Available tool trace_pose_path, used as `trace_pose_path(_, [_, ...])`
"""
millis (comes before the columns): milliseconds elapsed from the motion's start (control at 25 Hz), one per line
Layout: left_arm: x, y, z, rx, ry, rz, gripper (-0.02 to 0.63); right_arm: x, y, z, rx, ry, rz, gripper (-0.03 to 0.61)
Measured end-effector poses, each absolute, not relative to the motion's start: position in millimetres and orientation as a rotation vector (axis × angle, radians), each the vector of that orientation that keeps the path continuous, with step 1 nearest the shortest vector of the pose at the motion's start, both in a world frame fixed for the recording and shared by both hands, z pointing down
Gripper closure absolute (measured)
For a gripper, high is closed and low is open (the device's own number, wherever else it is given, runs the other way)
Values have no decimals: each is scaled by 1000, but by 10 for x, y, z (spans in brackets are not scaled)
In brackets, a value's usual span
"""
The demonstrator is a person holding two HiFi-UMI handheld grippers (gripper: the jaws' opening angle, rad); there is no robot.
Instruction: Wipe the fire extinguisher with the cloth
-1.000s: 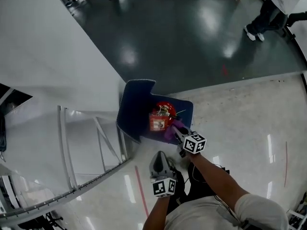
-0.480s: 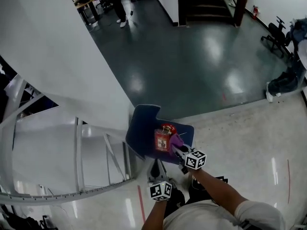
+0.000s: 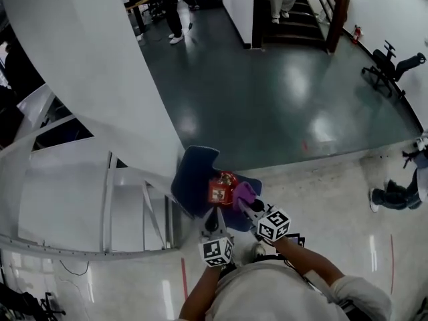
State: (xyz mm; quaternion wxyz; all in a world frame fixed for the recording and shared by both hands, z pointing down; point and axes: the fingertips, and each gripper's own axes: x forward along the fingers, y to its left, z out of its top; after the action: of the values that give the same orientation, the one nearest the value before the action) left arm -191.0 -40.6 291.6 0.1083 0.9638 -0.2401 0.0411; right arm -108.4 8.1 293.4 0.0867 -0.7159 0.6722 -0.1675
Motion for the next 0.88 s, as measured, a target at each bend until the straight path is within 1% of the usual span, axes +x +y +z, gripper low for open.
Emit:
trace_pose_path(320, [-2013, -150, 2542, 2887, -680, 123, 609, -1399, 395, 2425, -2280, 2043, -283, 526])
trace_pose_path(560, [-2087, -96, 2634, 2868, -696, 153, 609, -1523, 513, 2557, -2316, 2075, -321, 526])
trace_pose_path(880, [-2138, -69, 2648, 2855, -691, 135, 607, -1574, 544, 2516, -2315, 2090, -298, 526])
